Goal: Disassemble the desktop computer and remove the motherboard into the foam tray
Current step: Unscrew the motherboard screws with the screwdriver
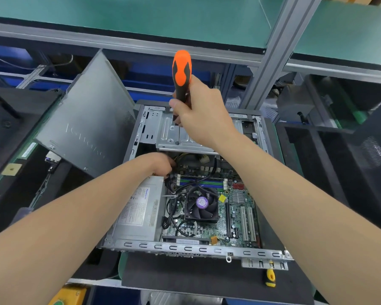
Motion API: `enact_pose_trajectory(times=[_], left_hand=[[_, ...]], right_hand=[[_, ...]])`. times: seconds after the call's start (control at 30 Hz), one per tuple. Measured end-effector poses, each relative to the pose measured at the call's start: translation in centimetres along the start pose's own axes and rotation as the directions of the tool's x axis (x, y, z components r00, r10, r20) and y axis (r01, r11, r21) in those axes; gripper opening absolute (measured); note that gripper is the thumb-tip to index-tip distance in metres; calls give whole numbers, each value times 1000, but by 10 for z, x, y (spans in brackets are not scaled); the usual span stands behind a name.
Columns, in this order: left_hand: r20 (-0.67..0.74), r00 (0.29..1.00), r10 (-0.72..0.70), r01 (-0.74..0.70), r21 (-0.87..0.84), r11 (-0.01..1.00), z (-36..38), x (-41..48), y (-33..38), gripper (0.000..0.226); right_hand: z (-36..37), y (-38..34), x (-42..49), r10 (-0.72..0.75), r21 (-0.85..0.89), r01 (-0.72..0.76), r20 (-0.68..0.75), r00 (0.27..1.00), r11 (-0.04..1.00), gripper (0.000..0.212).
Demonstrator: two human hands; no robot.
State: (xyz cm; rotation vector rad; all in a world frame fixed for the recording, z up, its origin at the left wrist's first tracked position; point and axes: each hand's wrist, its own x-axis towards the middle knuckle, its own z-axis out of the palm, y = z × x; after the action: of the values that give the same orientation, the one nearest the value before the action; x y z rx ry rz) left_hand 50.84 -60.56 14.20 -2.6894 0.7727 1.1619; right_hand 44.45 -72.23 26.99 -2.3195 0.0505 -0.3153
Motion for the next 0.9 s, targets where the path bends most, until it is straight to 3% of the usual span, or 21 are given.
enact_pose_trajectory(times=[0.57,0.9], left_hand=[[13,1000,9,-10,102,995,-1,-1,3,46],[-5,1000,14,-13,76,997,0,-3,3,45]], right_hand=[[2,6,4,-39,3,39,-19,999,999,14],[0,5,3,-39,-1,39,31,999,999,12]])
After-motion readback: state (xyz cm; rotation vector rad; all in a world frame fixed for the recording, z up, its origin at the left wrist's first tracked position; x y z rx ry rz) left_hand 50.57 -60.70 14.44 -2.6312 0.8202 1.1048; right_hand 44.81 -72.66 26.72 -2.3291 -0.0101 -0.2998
